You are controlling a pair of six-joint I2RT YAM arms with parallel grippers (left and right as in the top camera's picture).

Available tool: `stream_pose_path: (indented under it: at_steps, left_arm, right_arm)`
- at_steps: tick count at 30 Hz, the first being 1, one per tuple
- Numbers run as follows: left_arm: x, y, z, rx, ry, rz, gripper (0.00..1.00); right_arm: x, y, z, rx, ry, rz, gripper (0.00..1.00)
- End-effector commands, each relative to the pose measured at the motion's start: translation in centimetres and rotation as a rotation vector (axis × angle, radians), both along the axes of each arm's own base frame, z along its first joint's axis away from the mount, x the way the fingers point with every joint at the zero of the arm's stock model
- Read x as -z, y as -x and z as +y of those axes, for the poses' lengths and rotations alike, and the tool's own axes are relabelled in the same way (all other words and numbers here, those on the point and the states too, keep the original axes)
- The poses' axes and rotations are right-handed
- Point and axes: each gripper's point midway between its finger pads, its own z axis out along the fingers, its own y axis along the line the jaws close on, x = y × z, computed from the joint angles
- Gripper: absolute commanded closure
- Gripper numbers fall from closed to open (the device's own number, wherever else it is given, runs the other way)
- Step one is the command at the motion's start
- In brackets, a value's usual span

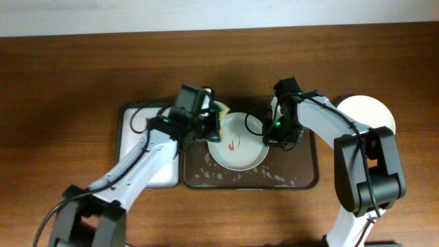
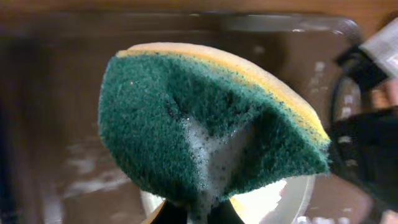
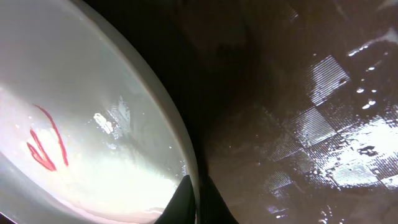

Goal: Clean dirty plates on tray and stack at the side
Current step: 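Scrub the red-marked plate with the sponge in the left gripper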

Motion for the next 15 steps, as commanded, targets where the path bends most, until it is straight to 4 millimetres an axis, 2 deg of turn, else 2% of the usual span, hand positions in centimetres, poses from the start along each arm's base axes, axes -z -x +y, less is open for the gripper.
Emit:
stream_pose_path:
  at_steps: [1, 2, 5, 9, 13, 14, 15]
  left_arm:
    - [1.5, 0.6, -4.2, -0.031, 0.134, 0.102, 1.0]
    - [2.0, 0.7, -5.5, -0.01, 0.165, 0.113, 1.0]
    - [4.1, 0.8, -6.9, -0.048, 0.191, 0.167, 1.0]
    - [5.6, 0.7, -9.0, 0.005, 0.255, 0.186, 1.0]
    - [9.1, 0.9, -8.7, -0.009, 0.215, 0.238, 1.0]
    - [10.0, 1.1, -8.2, -0.024, 0.186, 0.254, 1.0]
    - [11.1, 1.6, -6.8, -0.064, 0.113, 0.277, 1.0]
  right_arm:
    - [1.1, 1.0, -0.5, 0.001, 0.037, 0.033, 0.96]
    - [1.1, 1.0, -0.5, 0.001, 0.037, 0.033, 0.96]
    - [1.1, 1.0, -0.5, 0.001, 0.037, 0.032, 0.96]
    - [1.1, 1.0, -0.5, 0.001, 0.037, 0.033, 0.96]
    - [1.1, 1.0, -0.5, 0.001, 0.037, 0.033, 0.96]
    - [1.1, 1.0, -0.5, 0.001, 0.037, 0.033, 0.96]
    - [1.1, 1.0, -0.5, 0.001, 0.037, 0.033, 0.96]
